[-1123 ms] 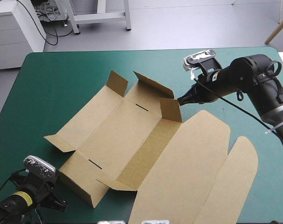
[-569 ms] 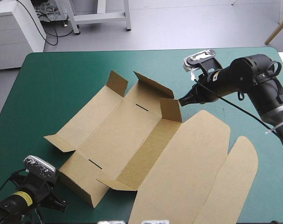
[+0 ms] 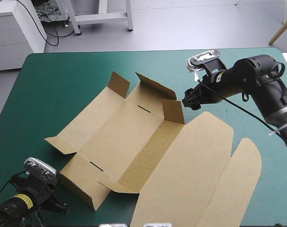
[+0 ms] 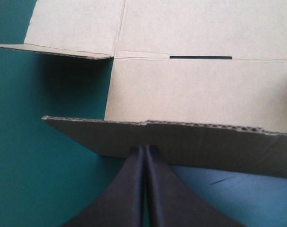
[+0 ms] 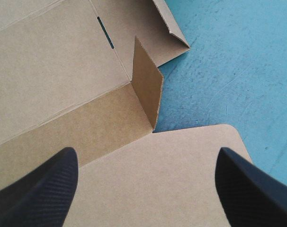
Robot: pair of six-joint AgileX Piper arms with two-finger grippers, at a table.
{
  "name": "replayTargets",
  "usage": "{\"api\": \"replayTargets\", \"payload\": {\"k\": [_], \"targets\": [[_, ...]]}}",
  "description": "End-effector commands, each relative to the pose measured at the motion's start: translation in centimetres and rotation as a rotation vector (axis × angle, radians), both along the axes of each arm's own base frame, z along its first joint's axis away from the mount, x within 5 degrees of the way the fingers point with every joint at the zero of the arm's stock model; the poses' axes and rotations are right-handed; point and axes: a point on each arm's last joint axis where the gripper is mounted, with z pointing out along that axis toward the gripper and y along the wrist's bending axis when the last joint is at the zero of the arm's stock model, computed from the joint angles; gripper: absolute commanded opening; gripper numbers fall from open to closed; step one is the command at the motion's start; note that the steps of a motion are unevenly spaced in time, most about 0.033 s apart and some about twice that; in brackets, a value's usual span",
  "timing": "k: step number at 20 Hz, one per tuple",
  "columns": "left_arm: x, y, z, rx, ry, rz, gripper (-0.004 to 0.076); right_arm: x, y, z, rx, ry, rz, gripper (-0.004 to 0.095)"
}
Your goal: Fold the box
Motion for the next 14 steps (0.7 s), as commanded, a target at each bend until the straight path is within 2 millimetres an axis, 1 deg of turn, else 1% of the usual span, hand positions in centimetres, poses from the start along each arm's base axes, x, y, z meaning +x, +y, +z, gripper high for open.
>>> {"api": "replayTargets", "payload": {"k": [1,5,7,9,10,13,14], "targets": [[0.4,-0.2,1.2,-0.032,-0.066,-0.005,-0.001,-0.8,-0.3,1.9,0.047,-0.085,-0.007,0.0744],[0.4,-0.2,1.2,-0.032,-0.066,-0.005,-0.001,-0.4,-0.3,2.2,0.058,-0.137,-0.018,0.0737],[0.4,-0.2,1.2,-0.032,-0.066,-0.005,-0.001,0.0,-0.2,2.0,0.058,-0.147,-0.012,0.0737],[0.4,-0.2,1.2,-0.032,-0.066,-0.005,-0.001,0.9,0.1,1.0,0.029,-0.111,0.009,0.0737],[0.4,-0.2,1.2,-0.032,-0.066,-0.005,-0.001,1.7,0.4,0.2,0.013,-0.098,0.021,0.0737],[0.4,-0.2,1.2,-0.032,-0.066,-0.005,-0.001,3.1,0.9,-1.2,-0.015,-0.087,0.051,0.0737],[0.4,-0.2,1.2,-0.032,-0.066,-0.005,-0.001,4.0,1.2,-2.2,-0.031,-0.074,0.065,0.0737]]}}
